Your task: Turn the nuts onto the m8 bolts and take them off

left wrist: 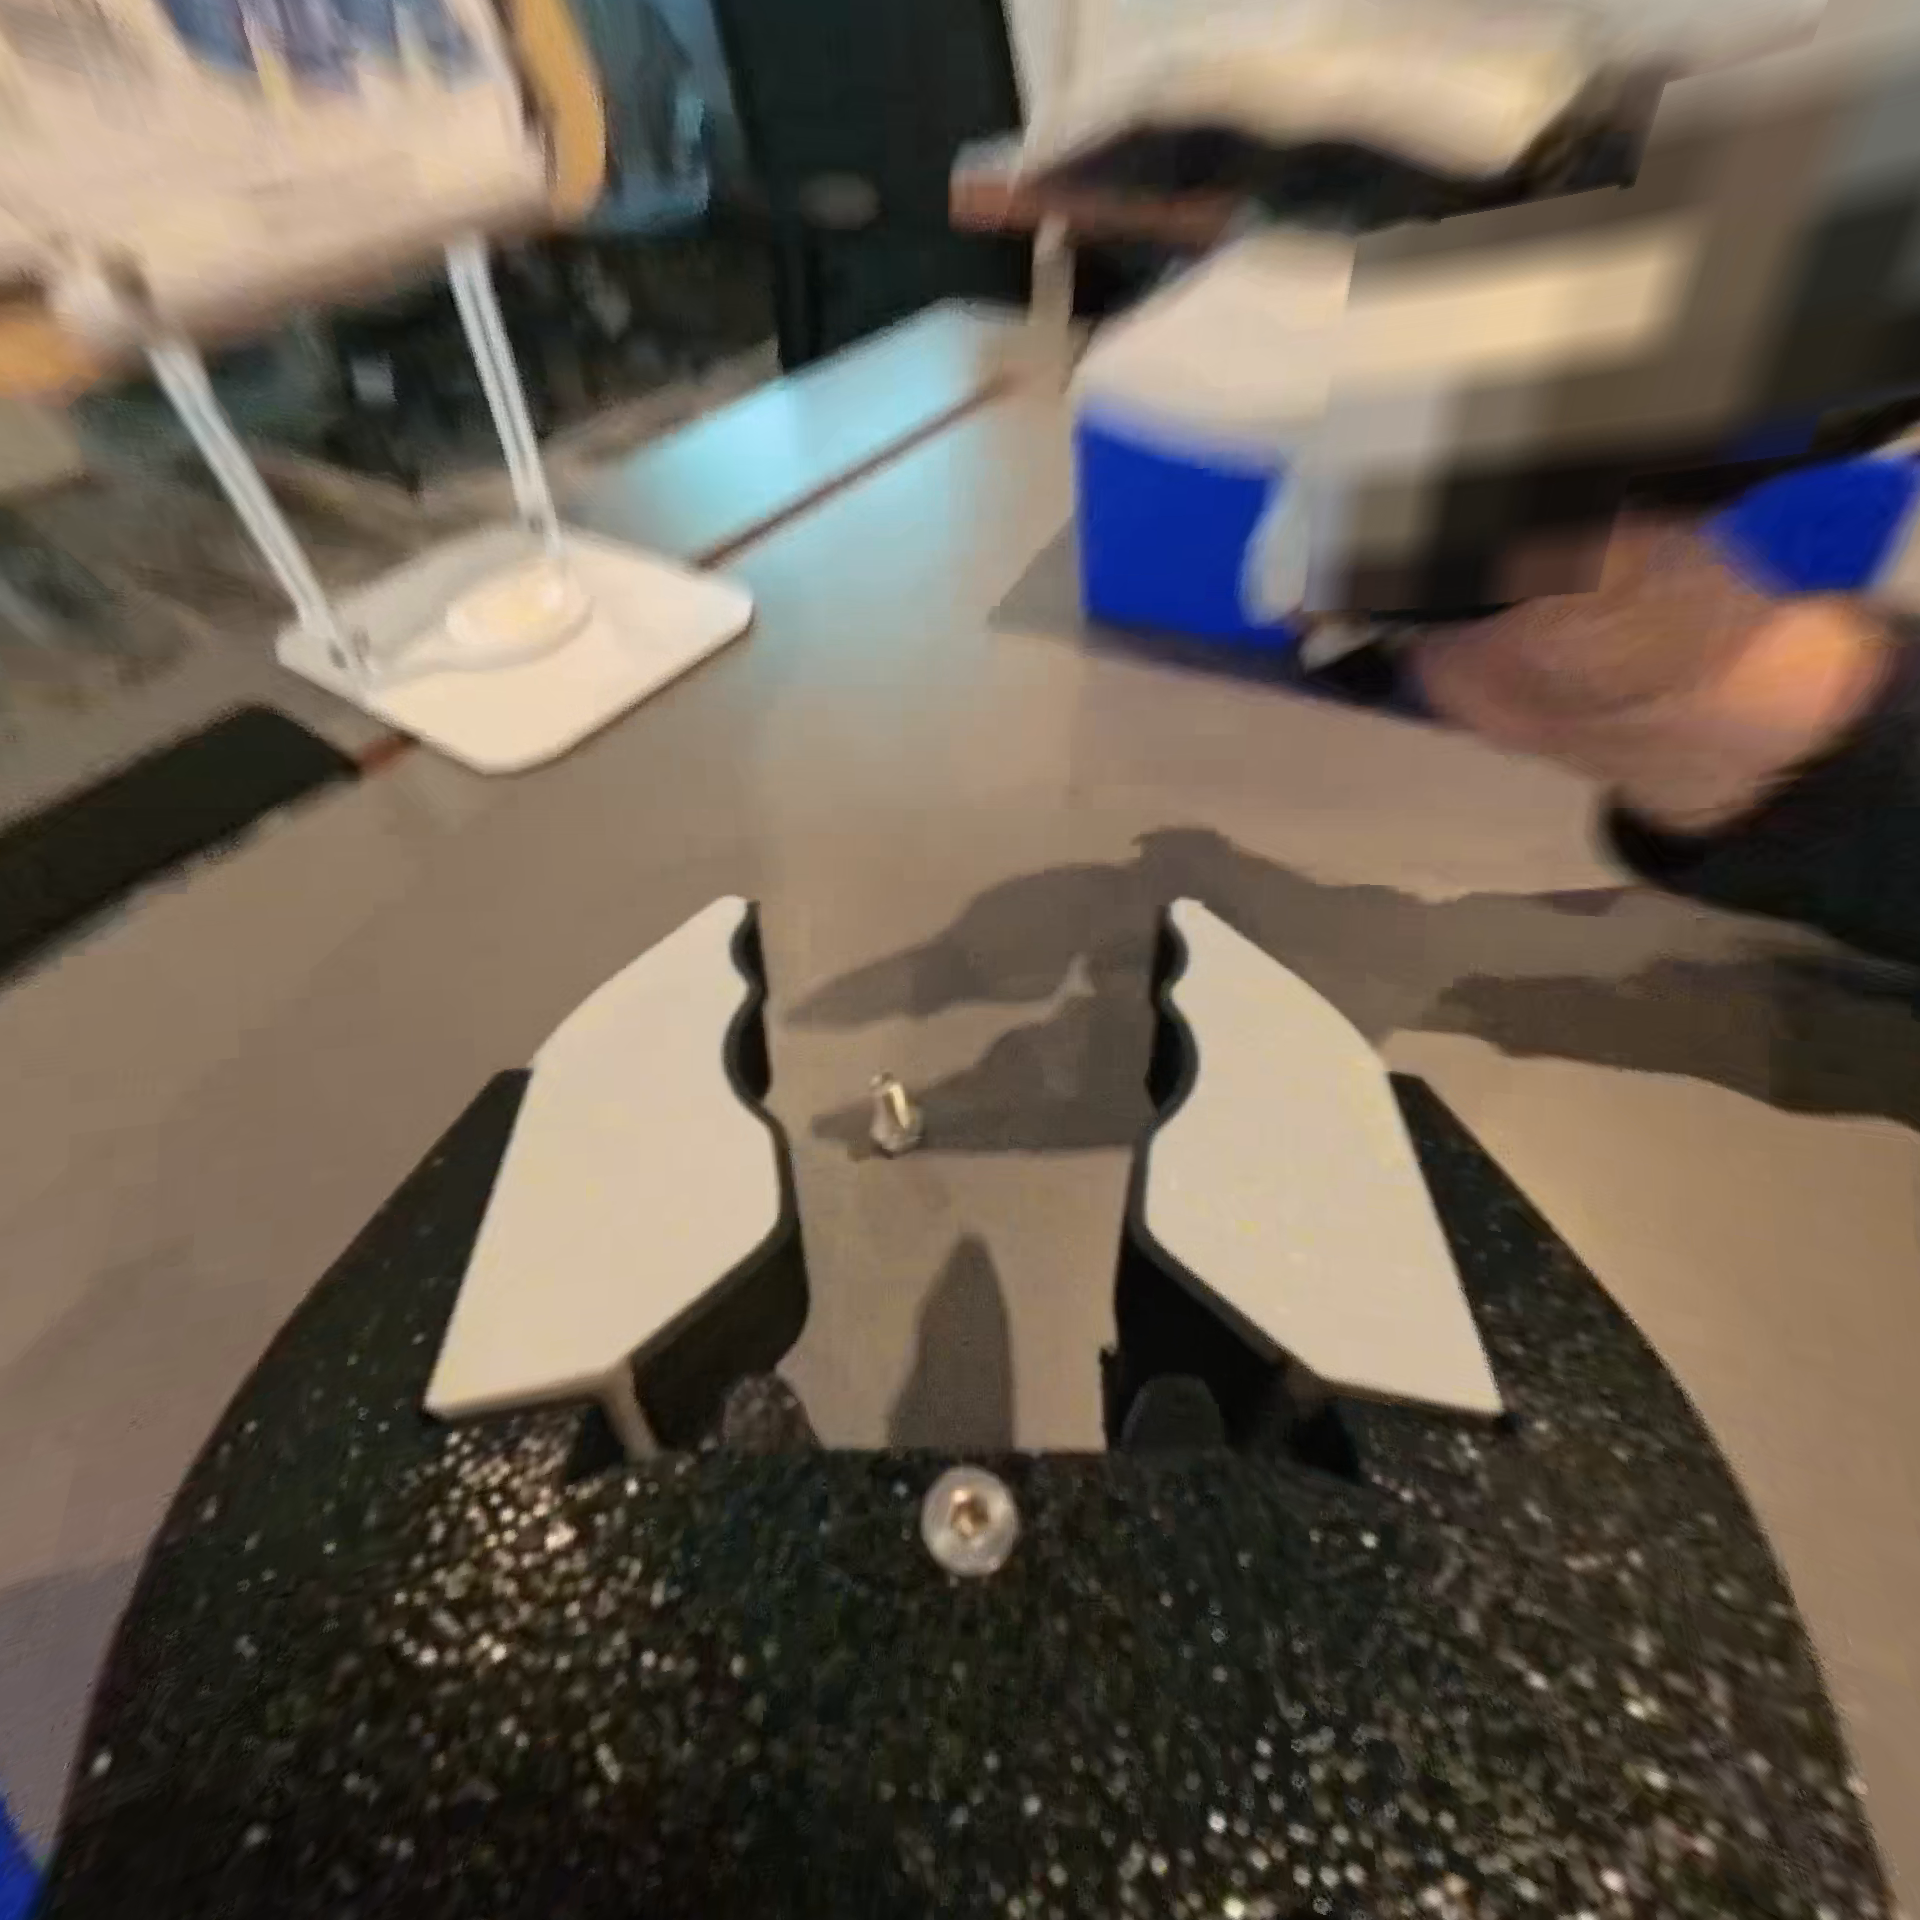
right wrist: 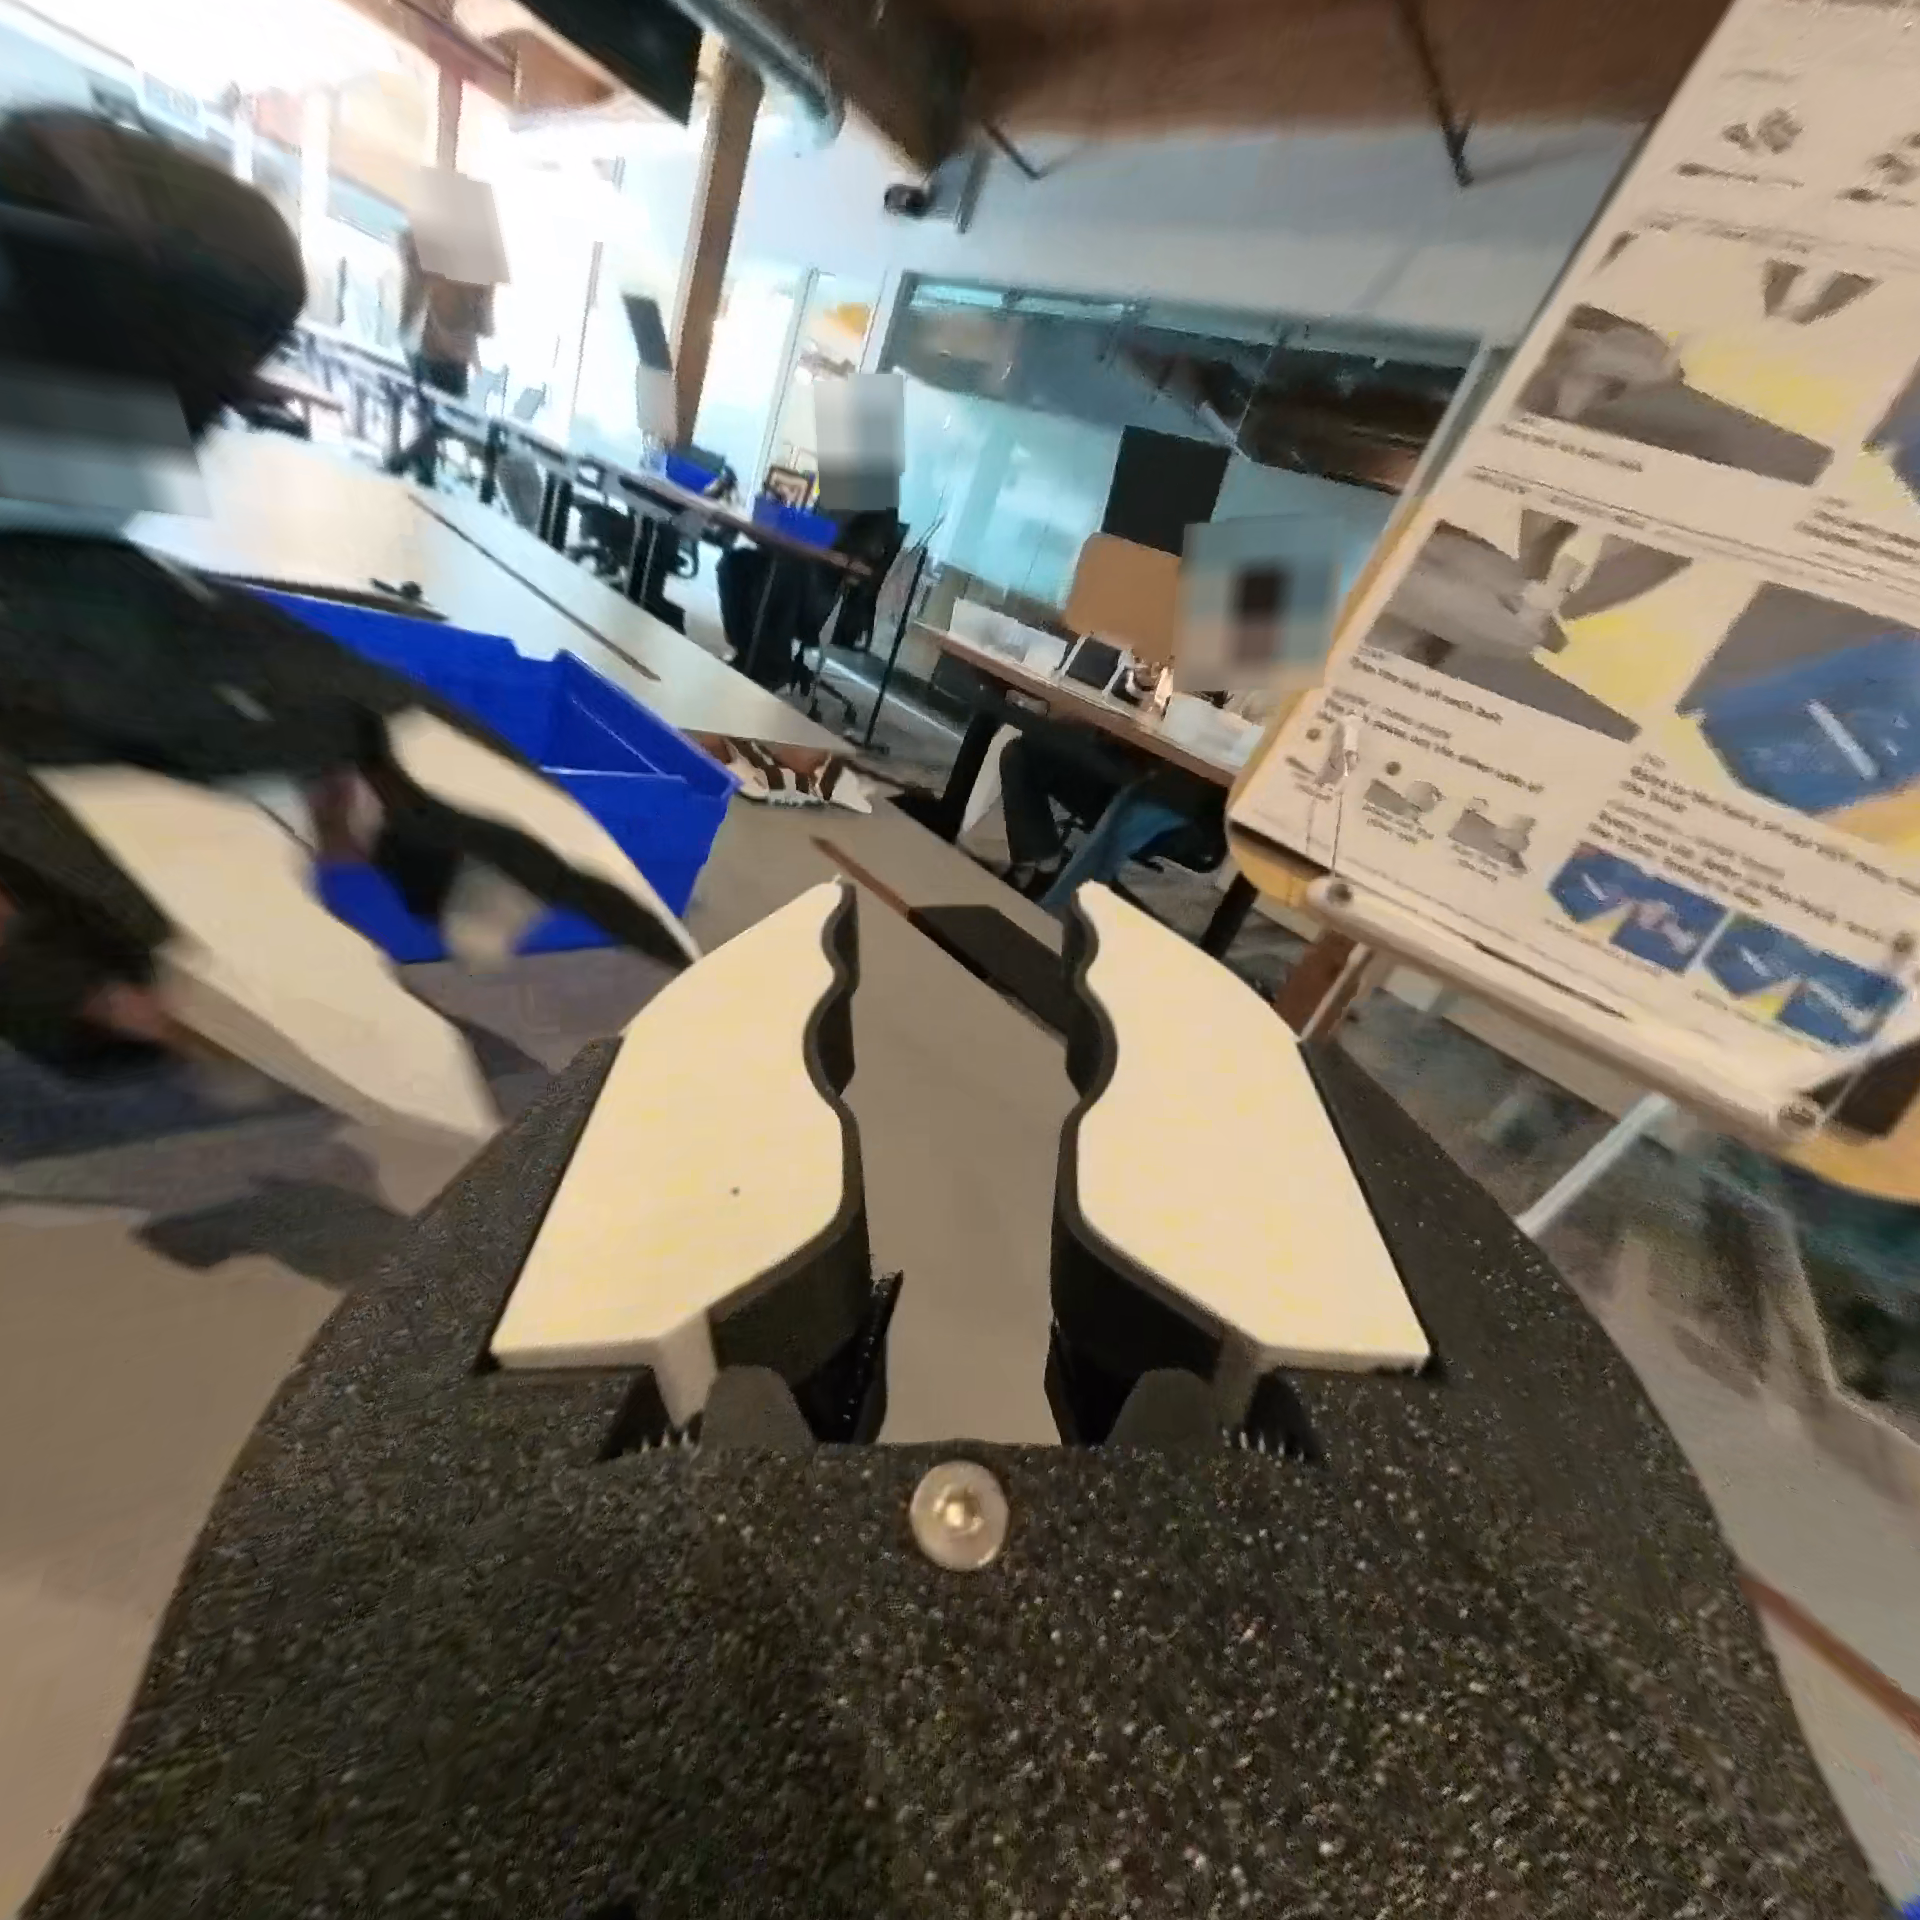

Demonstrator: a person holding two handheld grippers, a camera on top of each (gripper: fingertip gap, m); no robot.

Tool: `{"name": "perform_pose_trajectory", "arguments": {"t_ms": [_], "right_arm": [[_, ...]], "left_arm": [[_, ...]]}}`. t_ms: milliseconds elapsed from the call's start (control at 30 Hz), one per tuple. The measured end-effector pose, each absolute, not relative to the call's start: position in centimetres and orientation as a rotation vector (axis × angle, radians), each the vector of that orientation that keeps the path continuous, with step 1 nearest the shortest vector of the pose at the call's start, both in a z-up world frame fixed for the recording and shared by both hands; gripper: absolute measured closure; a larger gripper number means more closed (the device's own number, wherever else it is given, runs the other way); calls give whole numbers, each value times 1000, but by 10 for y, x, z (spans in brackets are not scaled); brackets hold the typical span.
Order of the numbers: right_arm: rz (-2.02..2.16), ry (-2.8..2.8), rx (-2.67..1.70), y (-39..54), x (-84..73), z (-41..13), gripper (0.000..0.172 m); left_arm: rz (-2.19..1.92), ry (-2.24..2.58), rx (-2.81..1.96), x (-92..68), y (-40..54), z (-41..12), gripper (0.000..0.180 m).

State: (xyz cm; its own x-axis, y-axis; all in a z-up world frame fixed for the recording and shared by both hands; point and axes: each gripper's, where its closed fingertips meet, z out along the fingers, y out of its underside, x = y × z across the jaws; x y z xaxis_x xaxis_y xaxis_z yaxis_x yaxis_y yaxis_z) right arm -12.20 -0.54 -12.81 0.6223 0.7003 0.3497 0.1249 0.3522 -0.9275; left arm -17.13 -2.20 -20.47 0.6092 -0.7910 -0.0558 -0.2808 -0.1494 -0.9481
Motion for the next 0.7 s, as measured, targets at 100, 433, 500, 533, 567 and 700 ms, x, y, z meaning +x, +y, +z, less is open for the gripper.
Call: {"name": "perform_pose_trajectory", "arguments": {"t_ms": [100,433,500,533,567,700], "right_arm": [[443,-836,-1215,-2,-108,-162,132],[406,-895,-1193,-7,-120,-200,123],[408,-907,-1198,-6,-122,-204,124],[417,-905,-1203,-6,-122,-204,124],[427,-904,-1208,-6,-122,-205,124],[441,-905,-1226,-4,-122,-208,125]], "left_arm": [[-528,887,-1524,-193,-72,-158,93],[-105,419,-1807,-394,-94,-143,38],[-106,401,-1957,-416,-92,-166,57],[-116,426,-2036,-423,-92,-179,75],[-115,448,-2103,-429,-91,-190,86],[-124,619,-2379,-447,-94,-235,130]]}}
